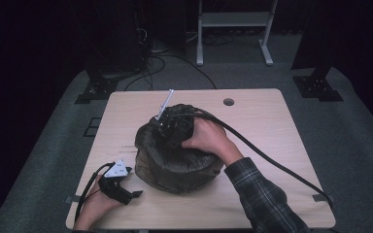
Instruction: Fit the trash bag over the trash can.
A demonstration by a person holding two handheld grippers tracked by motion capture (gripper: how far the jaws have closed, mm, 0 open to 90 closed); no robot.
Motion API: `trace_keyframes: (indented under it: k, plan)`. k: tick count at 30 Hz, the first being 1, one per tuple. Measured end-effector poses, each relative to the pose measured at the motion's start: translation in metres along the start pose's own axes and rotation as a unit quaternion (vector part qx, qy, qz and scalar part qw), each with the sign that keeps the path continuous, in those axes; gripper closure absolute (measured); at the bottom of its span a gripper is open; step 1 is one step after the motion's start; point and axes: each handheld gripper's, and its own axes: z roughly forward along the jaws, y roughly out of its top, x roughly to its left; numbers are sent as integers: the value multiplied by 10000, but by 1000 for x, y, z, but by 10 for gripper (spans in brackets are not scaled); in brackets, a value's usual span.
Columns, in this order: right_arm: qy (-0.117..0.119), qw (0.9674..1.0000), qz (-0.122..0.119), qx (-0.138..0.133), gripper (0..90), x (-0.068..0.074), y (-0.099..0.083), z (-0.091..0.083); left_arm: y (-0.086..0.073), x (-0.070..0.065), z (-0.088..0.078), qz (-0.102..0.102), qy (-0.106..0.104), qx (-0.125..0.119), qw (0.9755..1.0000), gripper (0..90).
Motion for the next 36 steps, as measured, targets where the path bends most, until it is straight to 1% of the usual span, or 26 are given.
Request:
trace_keyframes:
  k: [1, 3, 5, 6, 7, 9, 10, 11, 12, 13, 15, 17, 19, 20, 22, 24, 26, 27, 28, 30, 32, 33, 36]
  plan:
    - [-13, 10000, -26, -95, 123, 1, 1, -4, 0, 0, 0, 2, 2, 1, 10000, 0]
    - [2, 9993, -36, -384, 123, 4, 2, -18, 0, 0, 0, 3, 4, 0, 10000, 0]
    - [85, 9972, -107, -732, 128, 8, 3, -32, 0, 0, 0, 7, 5, 4, 10000, 0]
    - [135, 9962, -123, -848, 128, 10, 3, -37, 0, 0, 0, 6, 5, 3, 10000, 0]
    - [152, 9957, -185, -899, 128, 13, 5, -41, 0, 0, 0, 6, 3, 3, 10000, 0]
    - [190, 9952, -306, -913, 128, 21, 11, -41, 0, 0, 0, 8, 2, 6, 10000, 0]
    - [260, 9945, -365, -942, 128, 24, 13, -38, 0, 0, 0, 9, 3, 7, 10000, 0]
    - [300, 9947, -369, -907, 128, 25, 14, -34, 0, 0, 0, 10, 2, 8, 10000, 0]
    - [294, 9954, -380, -824, 128, 25, 15, -27, 0, 0, 0, 7, 4, 4, 10000, 0]
    - [304, 9967, -313, -684, 128, 24, 14, -21, 0, 0, 0, 7, 4, 4, 10000, 0]
    - [363, 9978, -299, -470, 128, 23, 13, -6, 0, 0, 0, 7, 0, 4, 10000, 0]
    - [388, 9981, -337, -332, 128, 25, 14, 5, 0, 0, 0, 8, -2, 3, 10000, 0]
    - [460, 9982, -378, -88, 128, 28, 16, 15, 0, 0, 0, 11, -3, 3, 10000, 0]
    - [452, 9982, -388, -17, 128, 28, 16, 17, 0, 0, 0, 9, -5, -1, 10000, 0]
    - [508, 9980, -349, 130, 128, 27, 16, 21, 0, 0, 0, 9, -8, 2, 10000, 0]
    - [498, 9978, -358, 257, 128, 27, 15, 23, 0, 0, 0, 8, -8, 2, 10000, 0]
    - [487, 9978, -373, 244, 129, 27, 15, 23, 0, 0, 0, 10, -8, -3, 10000, 0]
    - [480, 9981, -350, 188, 129, 27, 16, 21, 0, 0, 0, 12, -10, -1, 10000, 0]
    - [473, 9982, -356, -47, 128, 27, 15, 12, 0, 0, 0, 15, -10, 2, 10000, 0]
    - [404, 9984, -361, -164, 128, 26, 15, 5, 0, 0, 0, 15, -10, 2, 10000, 0]
    - [386, 9981, -371, -309, 128, 25, 13, -4, 0, 0, 0, 16, -12, 1, 10000, 0]
    - [355, 9981, -339, -378, 128, 24, 13, -9, 0, 0, 0, 21, -14, 3, 10000, 0]
    - [278, 9972, -342, -601, 128, 23, 10, -26, 0, 0, 0, 22, -17, 0, 10000, 0]
